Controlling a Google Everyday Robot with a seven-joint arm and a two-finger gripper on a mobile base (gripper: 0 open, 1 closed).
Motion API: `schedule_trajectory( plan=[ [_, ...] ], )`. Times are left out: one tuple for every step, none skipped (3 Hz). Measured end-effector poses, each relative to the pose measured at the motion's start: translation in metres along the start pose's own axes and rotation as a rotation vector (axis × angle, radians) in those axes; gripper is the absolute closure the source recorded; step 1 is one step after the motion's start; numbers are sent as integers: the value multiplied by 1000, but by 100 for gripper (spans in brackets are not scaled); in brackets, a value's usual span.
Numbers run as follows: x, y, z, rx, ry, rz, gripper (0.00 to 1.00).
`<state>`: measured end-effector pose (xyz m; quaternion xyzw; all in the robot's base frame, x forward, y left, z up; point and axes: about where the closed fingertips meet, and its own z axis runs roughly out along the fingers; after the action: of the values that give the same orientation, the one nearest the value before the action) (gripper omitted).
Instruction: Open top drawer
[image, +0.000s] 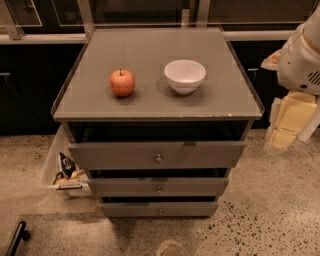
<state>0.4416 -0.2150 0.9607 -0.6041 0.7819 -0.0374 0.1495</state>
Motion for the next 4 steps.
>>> schedule_trajectory(
  plan=[
    [7, -1, 36, -27, 32, 0, 0],
    [15, 1, 73, -63, 22, -15, 0],
    [23, 6, 109, -87, 3, -42, 0],
    [30, 16, 137, -96, -46, -79, 0]
  ],
)
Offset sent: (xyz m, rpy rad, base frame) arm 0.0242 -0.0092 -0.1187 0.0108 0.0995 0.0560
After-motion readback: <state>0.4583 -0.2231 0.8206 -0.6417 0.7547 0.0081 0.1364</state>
